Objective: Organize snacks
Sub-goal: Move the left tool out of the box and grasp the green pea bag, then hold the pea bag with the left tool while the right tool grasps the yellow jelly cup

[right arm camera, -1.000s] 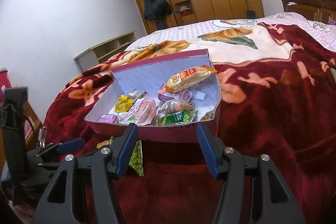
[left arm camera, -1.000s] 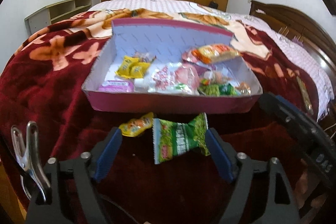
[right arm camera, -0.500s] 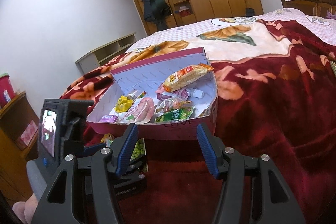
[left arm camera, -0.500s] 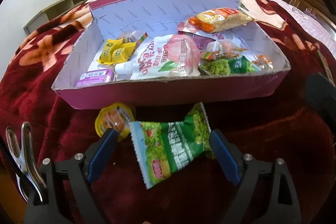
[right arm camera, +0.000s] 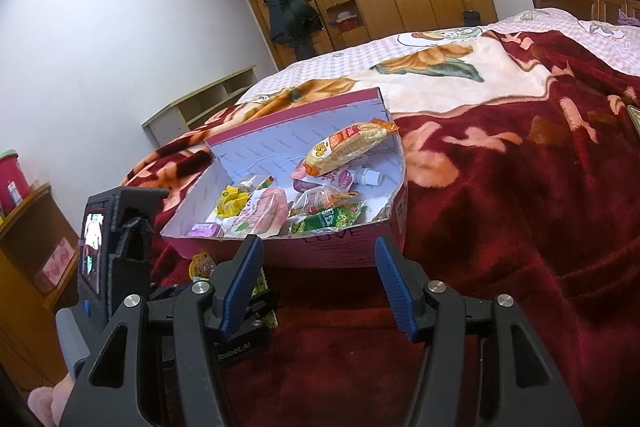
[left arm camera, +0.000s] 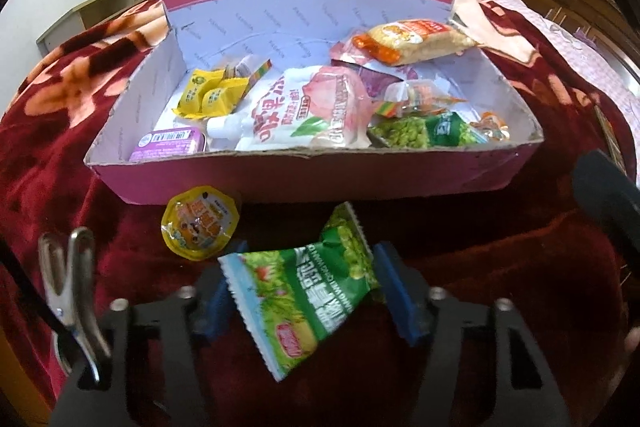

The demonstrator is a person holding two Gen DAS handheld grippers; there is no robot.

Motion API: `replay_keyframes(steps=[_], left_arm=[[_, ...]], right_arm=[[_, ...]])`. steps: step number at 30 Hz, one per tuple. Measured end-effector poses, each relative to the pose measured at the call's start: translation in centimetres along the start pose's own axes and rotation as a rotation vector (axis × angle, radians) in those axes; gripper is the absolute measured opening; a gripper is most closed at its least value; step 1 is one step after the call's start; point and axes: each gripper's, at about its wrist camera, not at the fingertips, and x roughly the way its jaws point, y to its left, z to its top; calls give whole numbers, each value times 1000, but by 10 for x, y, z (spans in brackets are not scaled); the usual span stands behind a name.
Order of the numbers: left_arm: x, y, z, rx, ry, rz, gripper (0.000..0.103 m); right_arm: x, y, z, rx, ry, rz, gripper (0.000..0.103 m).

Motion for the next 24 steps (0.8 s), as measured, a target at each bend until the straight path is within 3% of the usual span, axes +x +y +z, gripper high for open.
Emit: replay_keyframes(steps=[4, 16, 24], left_arm=[[-7, 2, -1, 6, -16, -16, 48], [-48, 48, 0, -79, -107, 22, 46], [-88, 77, 4, -17, -160, 156, 46]], right_arm=[[0, 0, 0, 0, 0, 0, 60], [-1, 8, 0, -7, 1, 13, 60], [3, 20, -4, -31, 23, 33, 60]])
